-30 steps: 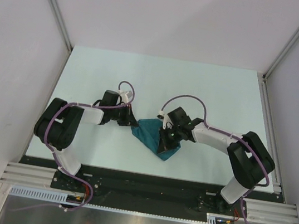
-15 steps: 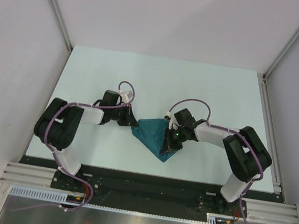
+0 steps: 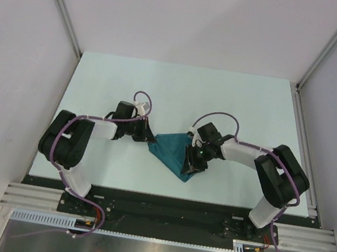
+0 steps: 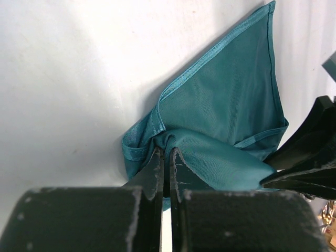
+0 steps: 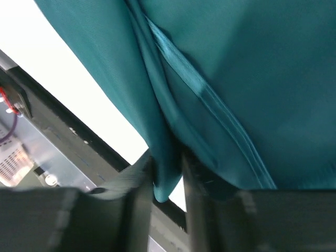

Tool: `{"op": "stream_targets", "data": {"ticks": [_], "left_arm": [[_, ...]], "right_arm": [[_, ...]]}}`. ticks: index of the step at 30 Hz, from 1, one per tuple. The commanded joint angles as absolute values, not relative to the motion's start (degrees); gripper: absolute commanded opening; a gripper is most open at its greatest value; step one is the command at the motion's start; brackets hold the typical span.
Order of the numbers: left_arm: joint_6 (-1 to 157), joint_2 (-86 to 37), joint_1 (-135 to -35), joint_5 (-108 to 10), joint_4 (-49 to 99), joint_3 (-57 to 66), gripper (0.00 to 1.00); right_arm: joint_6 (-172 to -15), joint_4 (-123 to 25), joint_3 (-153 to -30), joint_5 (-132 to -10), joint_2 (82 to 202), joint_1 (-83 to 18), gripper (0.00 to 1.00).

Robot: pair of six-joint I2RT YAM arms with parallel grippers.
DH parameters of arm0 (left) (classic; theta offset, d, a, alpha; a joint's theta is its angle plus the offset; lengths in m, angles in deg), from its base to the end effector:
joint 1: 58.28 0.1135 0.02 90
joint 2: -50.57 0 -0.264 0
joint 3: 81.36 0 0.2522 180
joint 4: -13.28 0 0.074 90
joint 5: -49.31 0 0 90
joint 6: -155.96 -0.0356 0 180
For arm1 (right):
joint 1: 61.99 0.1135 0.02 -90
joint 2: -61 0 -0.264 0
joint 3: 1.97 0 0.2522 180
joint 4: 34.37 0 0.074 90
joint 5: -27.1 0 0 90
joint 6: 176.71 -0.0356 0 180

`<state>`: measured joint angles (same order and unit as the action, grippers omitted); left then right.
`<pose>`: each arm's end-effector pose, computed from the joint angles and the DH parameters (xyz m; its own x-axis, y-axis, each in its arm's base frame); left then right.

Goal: Fold the napkin, place the utensils inside, and roll it up
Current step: Roll the napkin with the utensil

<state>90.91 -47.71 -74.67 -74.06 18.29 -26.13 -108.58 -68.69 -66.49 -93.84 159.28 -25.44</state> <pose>0.2935 -0.1067 0.1254 -0.8952 -0.1039 -0.4334 0.2324 0.7209 -0.6529 0.2355 0.1974 0.1376 -0.9393 -0.2986 -0.1688 -0.3395 0.7392 0.5817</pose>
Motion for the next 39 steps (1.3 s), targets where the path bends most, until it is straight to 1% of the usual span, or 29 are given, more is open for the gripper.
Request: {"op": "stream_targets", "data": {"ticks": [1, 3, 8, 11, 12, 15, 19, 22, 23, 24, 25, 29, 32, 33, 34, 35, 36, 39], "left_arm": [[87.7, -49.2, -74.0, -66.6, 21.2, -25.6, 0.0], [87.8, -49.2, -74.0, -66.8, 21.1, -25.6, 0.0], [87.8, -48.9, -74.0, -67.1, 21.2, -25.6, 0.0], [87.8, -48.7, -74.0, -67.1, 21.2, -25.6, 0.0], [87.7, -48.7, -73.9, -67.1, 21.2, -25.6, 0.0], [87.8, -48.9, -74.0, -67.3, 21.0, -25.5, 0.0], [87.7, -48.9, -74.0, -67.4, 21.1, -25.6, 0.0], [87.7, -48.8, -73.9, -67.6, 21.0, -25.6, 0.0], [87.8, -48.8, -74.0, -67.6, 21.0, -25.5, 0.0], [87.8, -48.8, -74.0, -67.8, 21.0, -25.6, 0.0], [87.8, -48.8, -74.0, -67.8, 21.0, -25.6, 0.0], [87.8, -48.5, -74.0, -67.9, 21.0, -25.7, 0.0], [87.8, -48.2, -73.9, -67.9, 21.0, -25.8, 0.0], [87.8, -48.1, -74.0, -67.9, 20.9, -25.9, 0.0], [87.9, -48.1, -74.0, -68.0, 20.9, -25.9, 0.0], [87.9, -48.1, -74.0, -68.0, 20.9, -25.8, 0.0], [88.0, -48.1, -74.0, -68.1, 20.9, -25.8, 0.0], [88.2, -48.1, -74.0, -68.3, 20.8, -25.9, 0.0]], "right_arm": [[-107.3, -78.5, -64.2, -83.5, 156.8, -25.6, 0.39], [-107.5, -78.8, -64.1, -82.6, 155.8, -25.5, 0.41], [-108.2, -79.4, -63.9, -80.8, 155.9, -24.9, 0.41], [-108.4, -79.3, -63.7, -80.5, 155.7, -24.5, 0.37], [-108.4, -79.1, -63.6, -80.5, 155.7, -24.4, 0.34], [-108.4, -79.0, -63.5, -80.0, 156.5, -24.4, 0.29], [-108.4, -79.2, -63.3, -79.6, 157.5, -24.5, 0.29], [-108.5, -80.3, -63.7, -79.5, 155.3, -23.8, 0.34], [-108.7, -81.9, -64.2, -79.2, 154.3, -23.7, 0.41], [-108.8, -82.9, -65.2, -78.5, 153.3, -23.4, 0.44], [-108.8, -84.0, -66.1, -78.1, 151.1, -23.2, 0.52], [-108.6, -89.3, -71.9, -75.2, 146.5, -21.2, 0.69], [-106.1, -89.5, -78.2, -71.4, 145.8, -17.3, 0.74], [-103.5, -88.8, -79.4, -67.7, 145.9, -15.7, 0.75], [-102.2, -87.9, -80.5, -65.6, 146.3, -11.8, 0.76], [-101.0, -86.0, -82.2, -63.3, 146.8, -10.2, 0.76], [-98.0, -84.7, -82.9, -59.1, 148.2, -8.5, 0.77], [-92.9, -79.3, -84.3, -54.3, 152.7, -5.0, 0.77]]}}
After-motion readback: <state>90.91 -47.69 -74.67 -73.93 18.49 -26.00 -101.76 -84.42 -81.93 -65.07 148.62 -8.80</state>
